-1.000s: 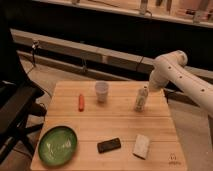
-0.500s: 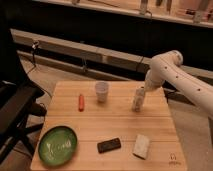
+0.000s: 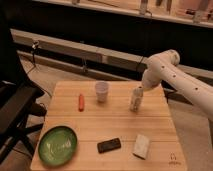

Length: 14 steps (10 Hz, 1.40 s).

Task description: Knock the bottle over

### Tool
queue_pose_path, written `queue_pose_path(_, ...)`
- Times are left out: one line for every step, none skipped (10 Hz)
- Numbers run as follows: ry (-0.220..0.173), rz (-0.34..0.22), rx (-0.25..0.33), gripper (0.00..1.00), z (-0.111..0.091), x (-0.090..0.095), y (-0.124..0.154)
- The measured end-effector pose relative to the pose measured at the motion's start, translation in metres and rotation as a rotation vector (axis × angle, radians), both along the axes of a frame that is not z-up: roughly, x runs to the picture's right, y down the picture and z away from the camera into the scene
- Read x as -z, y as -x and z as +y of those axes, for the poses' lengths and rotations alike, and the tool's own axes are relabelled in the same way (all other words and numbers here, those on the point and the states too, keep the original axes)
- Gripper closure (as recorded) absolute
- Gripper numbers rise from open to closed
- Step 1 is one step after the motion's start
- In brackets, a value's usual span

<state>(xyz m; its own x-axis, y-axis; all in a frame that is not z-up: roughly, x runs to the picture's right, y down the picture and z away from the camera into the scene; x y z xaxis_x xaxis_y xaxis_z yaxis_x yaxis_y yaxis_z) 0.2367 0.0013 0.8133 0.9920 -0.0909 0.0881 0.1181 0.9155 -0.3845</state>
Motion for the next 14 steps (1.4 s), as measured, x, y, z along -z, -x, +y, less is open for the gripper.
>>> queue_pose_path(0.000, -0.007, 0.001, 1.00, -0.001, -0.001, 0.010)
queue_pose_path(0.000, -0.013, 0.001, 1.00, -0.002, -0.002, 0.013)
queue_pose_path(-0.001, -0.012, 0.000, 1.00, -0.003, -0.002, 0.013)
queue_pose_path(-0.004, -0.015, 0.005, 1.00, -0.003, -0.002, 0.012)
queue_pose_path(-0.004, -0.021, 0.010, 1.00, -0.004, -0.003, 0.013)
queue_pose_path(-0.003, -0.028, 0.016, 1.00, -0.004, -0.004, 0.018)
queue_pose_path(-0.003, -0.032, 0.022, 1.00, -0.004, -0.004, 0.024)
queue_pose_path(-0.002, -0.039, 0.024, 1.00, -0.005, -0.004, 0.033)
queue_pose_path(-0.003, -0.044, 0.025, 1.00, -0.005, -0.004, 0.036)
queue_pose_path(-0.005, -0.043, 0.024, 1.00, -0.006, -0.004, 0.035)
queue_pose_path(-0.007, -0.041, 0.027, 1.00, -0.007, -0.005, 0.033)
queue_pose_path(-0.005, -0.047, 0.033, 1.00, -0.007, -0.006, 0.036)
queue_pose_path(-0.002, -0.053, 0.042, 1.00, -0.007, -0.006, 0.042)
queue_pose_path(0.000, -0.058, 0.045, 1.00, -0.007, -0.007, 0.050)
